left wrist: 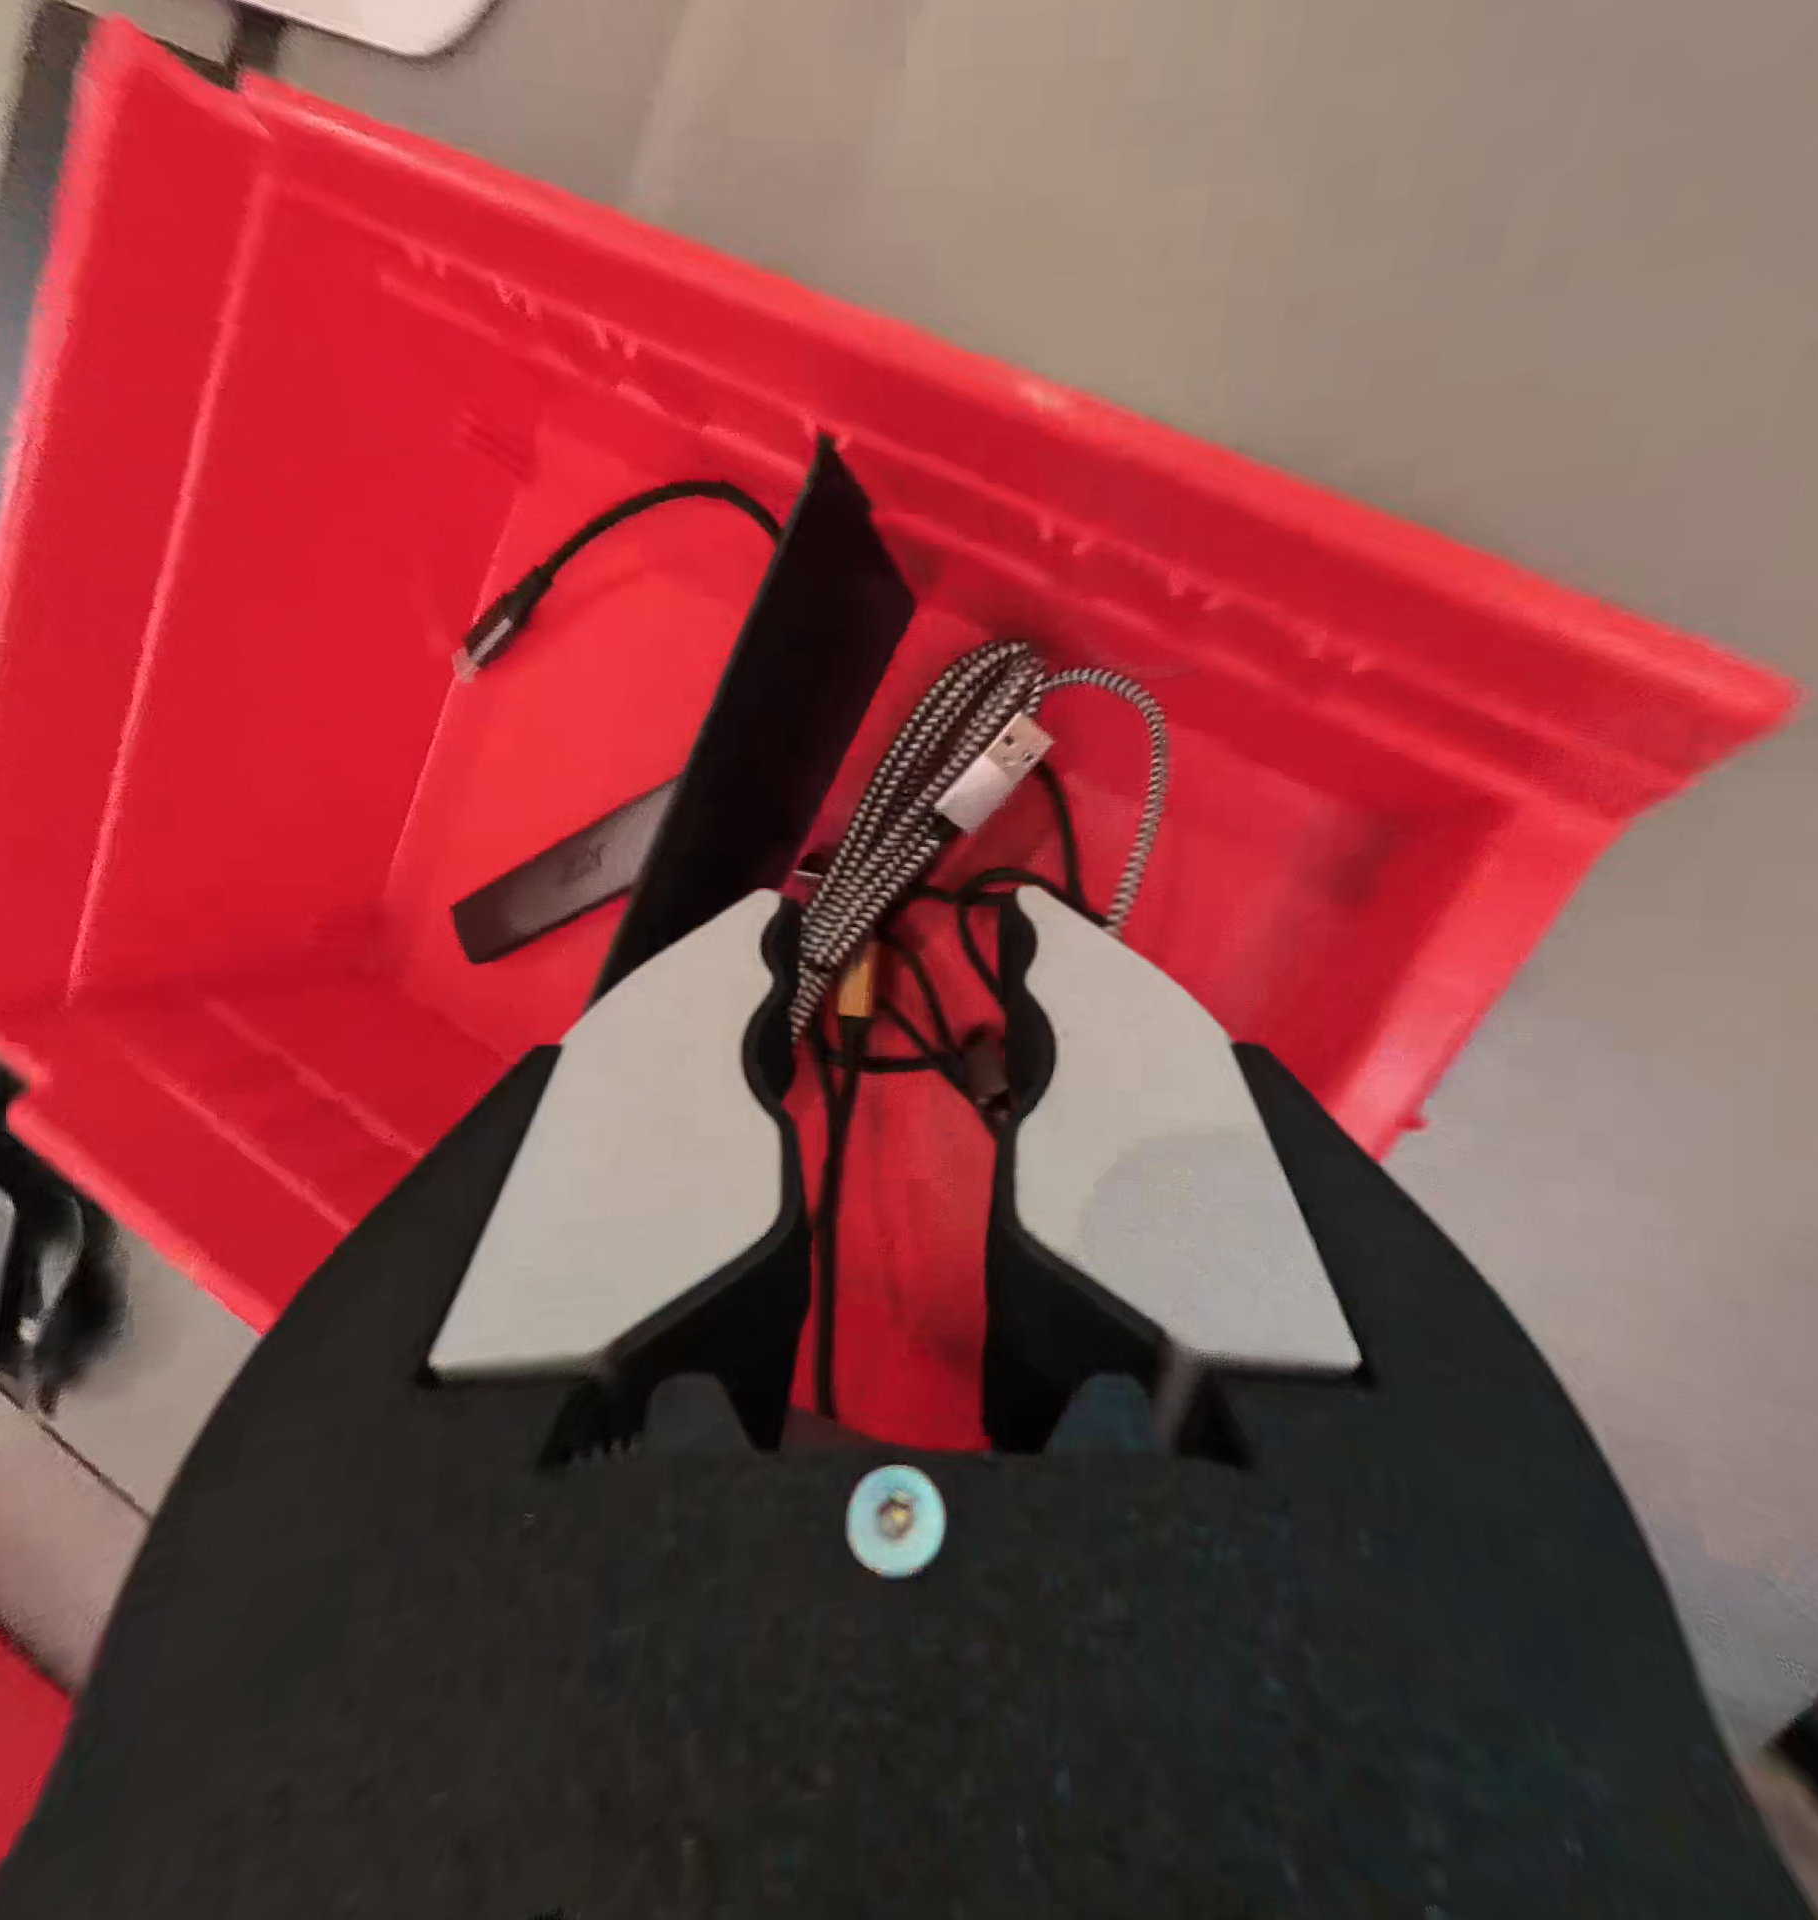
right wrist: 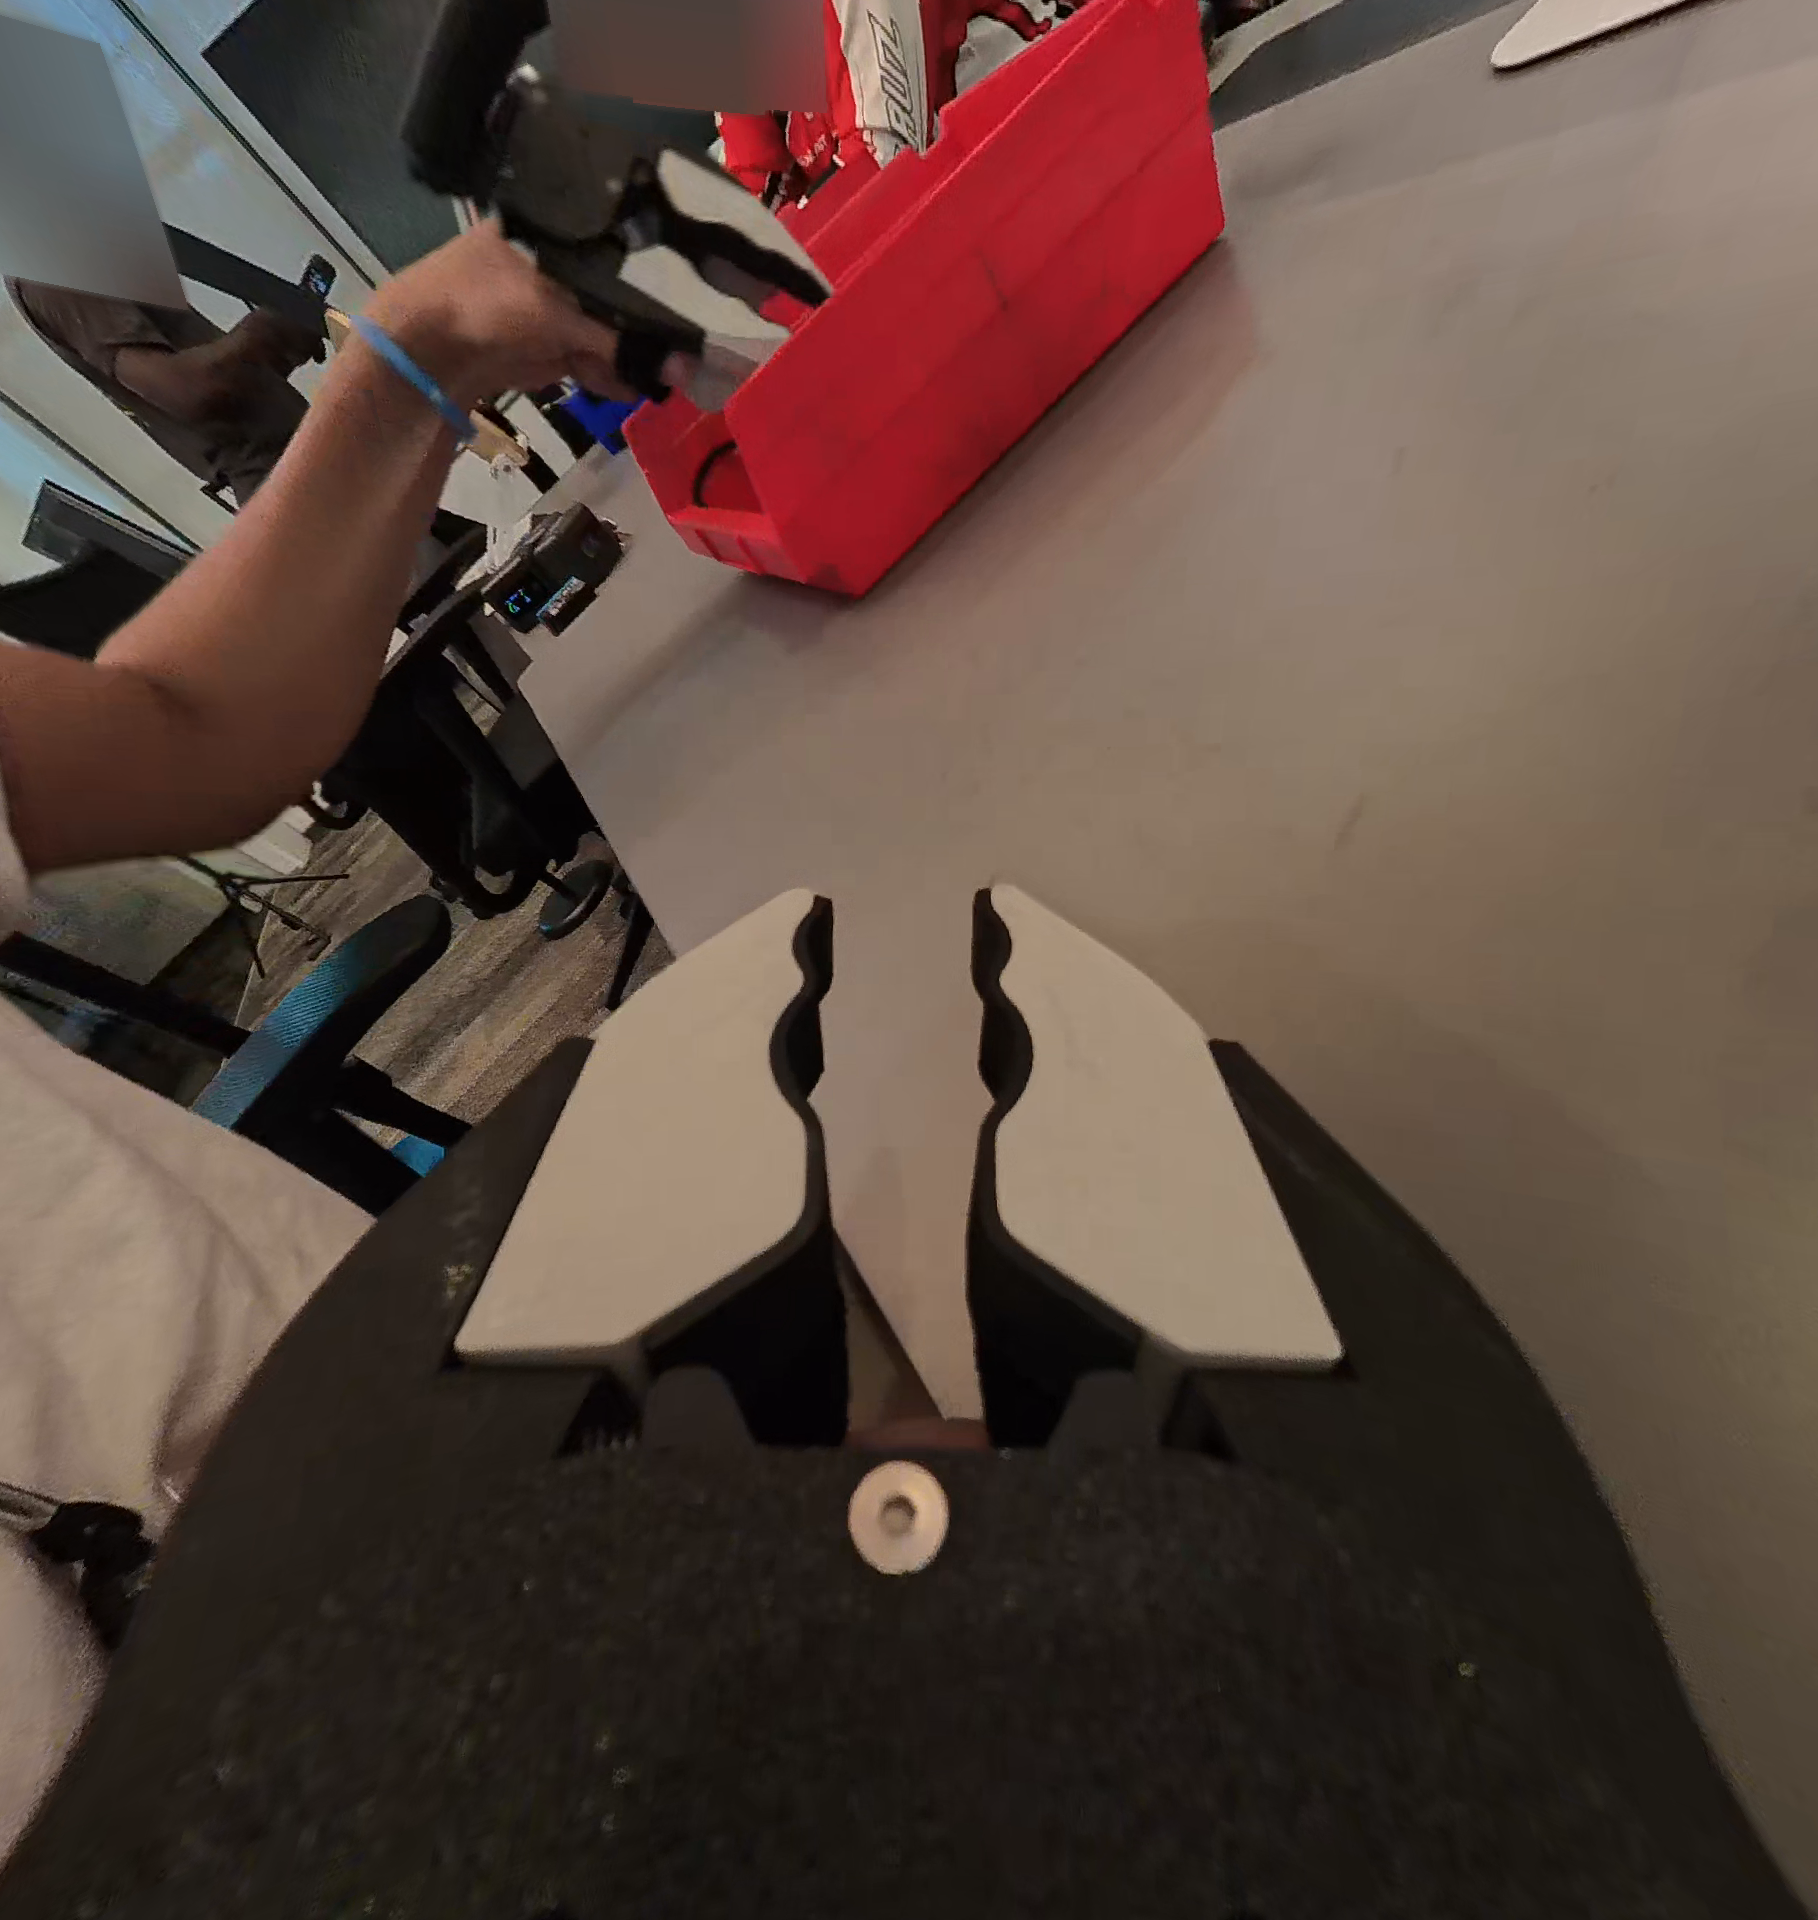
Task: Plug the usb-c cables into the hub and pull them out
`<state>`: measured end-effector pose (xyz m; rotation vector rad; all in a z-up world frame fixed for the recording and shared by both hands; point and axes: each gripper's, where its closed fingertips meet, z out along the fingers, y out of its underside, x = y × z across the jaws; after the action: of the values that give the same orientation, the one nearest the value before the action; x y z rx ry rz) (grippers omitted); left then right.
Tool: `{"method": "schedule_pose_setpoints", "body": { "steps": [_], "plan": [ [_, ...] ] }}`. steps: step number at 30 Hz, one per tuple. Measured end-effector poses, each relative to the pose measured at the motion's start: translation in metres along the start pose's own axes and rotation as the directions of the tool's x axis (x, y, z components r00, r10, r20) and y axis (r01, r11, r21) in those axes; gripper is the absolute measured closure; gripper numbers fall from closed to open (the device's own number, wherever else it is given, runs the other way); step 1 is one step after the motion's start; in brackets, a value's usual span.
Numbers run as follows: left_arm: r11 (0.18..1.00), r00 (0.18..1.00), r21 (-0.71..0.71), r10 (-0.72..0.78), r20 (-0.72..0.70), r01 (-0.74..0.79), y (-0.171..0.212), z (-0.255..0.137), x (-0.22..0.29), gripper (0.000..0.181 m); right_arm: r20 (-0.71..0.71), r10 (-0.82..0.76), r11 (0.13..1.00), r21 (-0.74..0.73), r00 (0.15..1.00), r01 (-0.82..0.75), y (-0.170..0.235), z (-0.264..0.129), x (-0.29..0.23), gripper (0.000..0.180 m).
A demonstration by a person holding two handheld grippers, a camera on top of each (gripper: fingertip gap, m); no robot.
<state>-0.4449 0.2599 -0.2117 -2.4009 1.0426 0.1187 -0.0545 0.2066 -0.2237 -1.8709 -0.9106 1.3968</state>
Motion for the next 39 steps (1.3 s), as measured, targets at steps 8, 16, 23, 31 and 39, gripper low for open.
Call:
{"method": "schedule_pose_setpoints", "body": {
  "steps": [8, 16, 23, 31, 39],
  "plan": [
    [0.938, 0.955, -0.182, 0.287, -0.070, -0.295, 0.014, 0.055, -0.002, 0.149, 0.046, 0.048, 0.999, 0.009, 0.998, -0.049, -0.002, 0.007, -0.001, 0.155],
    [0.968, 0.968, -0.087, 0.241, 0.073, -0.235, 0.007, 0.057, -0.012, 0.170, 0.043, 0.059, 0.998, -0.009, 0.997, -0.058, 0.006, 0.005, -0.005, 0.155],
    [0.984, 0.912, 0.138, 0.050, 0.407, -0.115, -0.026, -0.055, -0.062, 0.171, 0.070, 0.063, 0.996, 0.057, 0.996, -0.067, -0.007, -0.006, -0.014, 0.157],
    [0.907, 0.743, 0.194, 0.169, 0.648, -0.375, -0.134, -0.204, -0.049, 0.172, 0.086, 0.055, 0.994, 0.088, 0.995, -0.063, -0.016, -0.003, -0.017, 0.158],
    [0.620, 0.500, -0.109, 0.713, 0.492, -0.777, -0.218, -0.100, 0.069, 0.172, 0.019, 0.030, 0.991, 0.132, 0.999, -0.032, -0.023, -0.014, -0.009, 0.159]
  ]
}}
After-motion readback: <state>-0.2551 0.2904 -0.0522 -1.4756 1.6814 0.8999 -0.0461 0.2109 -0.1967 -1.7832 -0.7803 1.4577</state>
